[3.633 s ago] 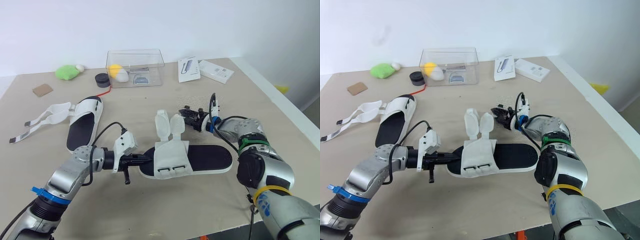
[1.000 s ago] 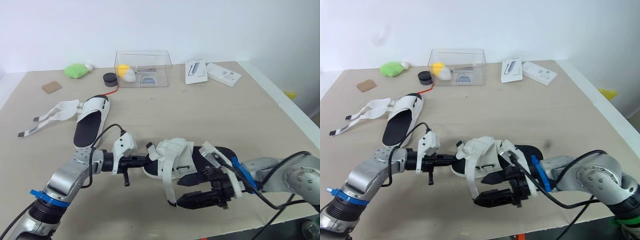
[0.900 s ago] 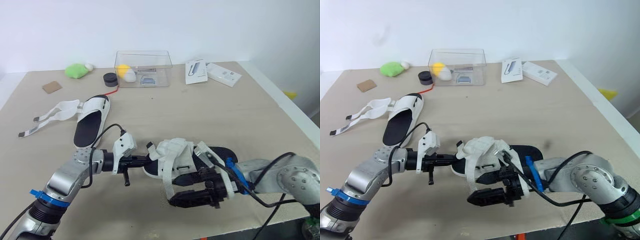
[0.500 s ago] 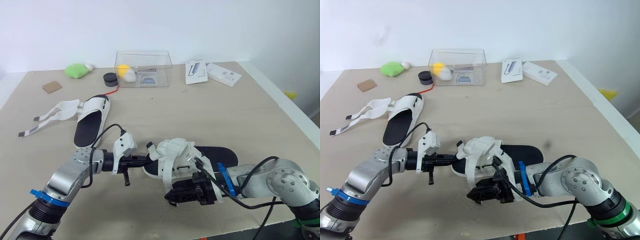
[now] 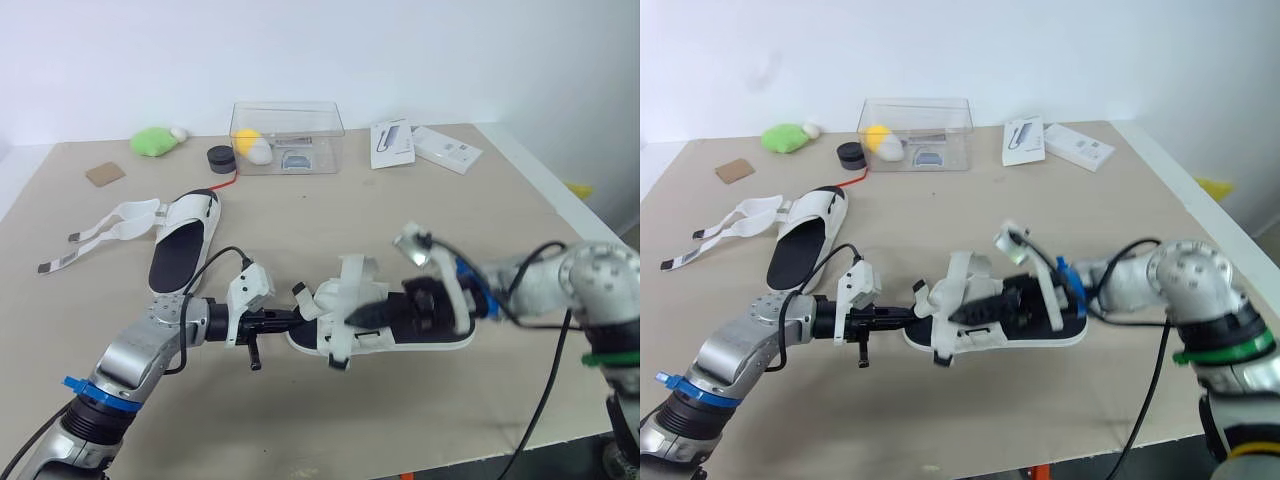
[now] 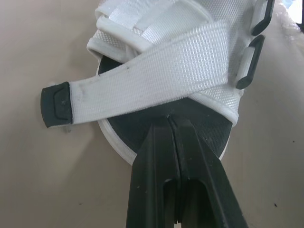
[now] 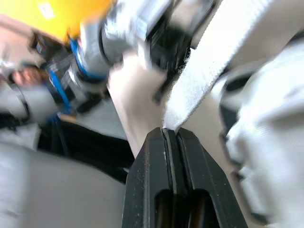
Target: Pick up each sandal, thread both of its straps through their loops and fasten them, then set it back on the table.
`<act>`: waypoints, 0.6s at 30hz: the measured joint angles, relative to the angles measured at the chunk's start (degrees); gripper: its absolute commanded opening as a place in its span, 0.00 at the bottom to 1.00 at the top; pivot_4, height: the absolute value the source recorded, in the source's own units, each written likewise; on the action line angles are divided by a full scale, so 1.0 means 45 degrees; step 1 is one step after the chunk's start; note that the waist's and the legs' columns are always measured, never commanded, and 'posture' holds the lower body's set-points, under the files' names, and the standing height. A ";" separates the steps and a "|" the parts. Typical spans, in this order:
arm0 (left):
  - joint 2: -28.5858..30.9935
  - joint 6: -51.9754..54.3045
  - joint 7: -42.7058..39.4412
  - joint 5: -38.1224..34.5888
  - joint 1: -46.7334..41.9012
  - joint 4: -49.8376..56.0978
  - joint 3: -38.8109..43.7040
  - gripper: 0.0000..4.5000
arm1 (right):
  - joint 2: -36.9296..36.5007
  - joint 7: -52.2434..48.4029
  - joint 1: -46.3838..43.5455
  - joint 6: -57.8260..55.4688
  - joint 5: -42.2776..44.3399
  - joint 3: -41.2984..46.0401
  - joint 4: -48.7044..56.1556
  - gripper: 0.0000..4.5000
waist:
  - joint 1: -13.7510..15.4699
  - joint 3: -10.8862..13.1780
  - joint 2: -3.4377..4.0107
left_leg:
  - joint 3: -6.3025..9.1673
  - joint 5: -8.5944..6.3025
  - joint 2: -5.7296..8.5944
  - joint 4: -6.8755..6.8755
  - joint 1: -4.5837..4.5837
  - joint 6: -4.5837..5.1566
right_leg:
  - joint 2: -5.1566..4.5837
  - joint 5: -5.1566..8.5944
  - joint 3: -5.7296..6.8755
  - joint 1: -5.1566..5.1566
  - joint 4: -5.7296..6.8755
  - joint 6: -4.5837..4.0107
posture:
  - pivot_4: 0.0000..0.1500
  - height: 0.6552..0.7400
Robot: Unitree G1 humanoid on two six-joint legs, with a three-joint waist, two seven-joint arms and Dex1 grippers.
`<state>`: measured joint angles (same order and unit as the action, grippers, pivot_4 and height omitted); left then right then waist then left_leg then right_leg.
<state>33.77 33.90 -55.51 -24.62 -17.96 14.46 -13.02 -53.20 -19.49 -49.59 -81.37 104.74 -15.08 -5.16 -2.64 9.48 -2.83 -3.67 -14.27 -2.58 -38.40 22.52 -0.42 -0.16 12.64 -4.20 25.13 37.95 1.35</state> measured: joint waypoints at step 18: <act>-0.0221 -0.0089 -0.0214 0.0128 -0.0019 -0.0042 -0.0063 0.00 | 0.0220 -0.2915 -0.2065 -0.2439 -0.3524 -0.1744 -0.4014 0.00 | 0.0015 -0.0003 0.0014 | 0.0020 -0.0063 -0.0011 -0.0006 0.0142 0.0107 | -0.0007 -0.0029 0.0037 0.0043 -0.0156 0.0050 | 1.00 1.00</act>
<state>32.78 33.50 -56.47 -24.04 -18.04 14.27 -13.30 -52.21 -32.60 -58.88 -92.35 88.88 -22.93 -23.22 -2.57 9.46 -2.77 -3.58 -14.55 -2.63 -38.42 23.16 0.06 -0.19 12.51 -4.03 25.32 37.25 1.57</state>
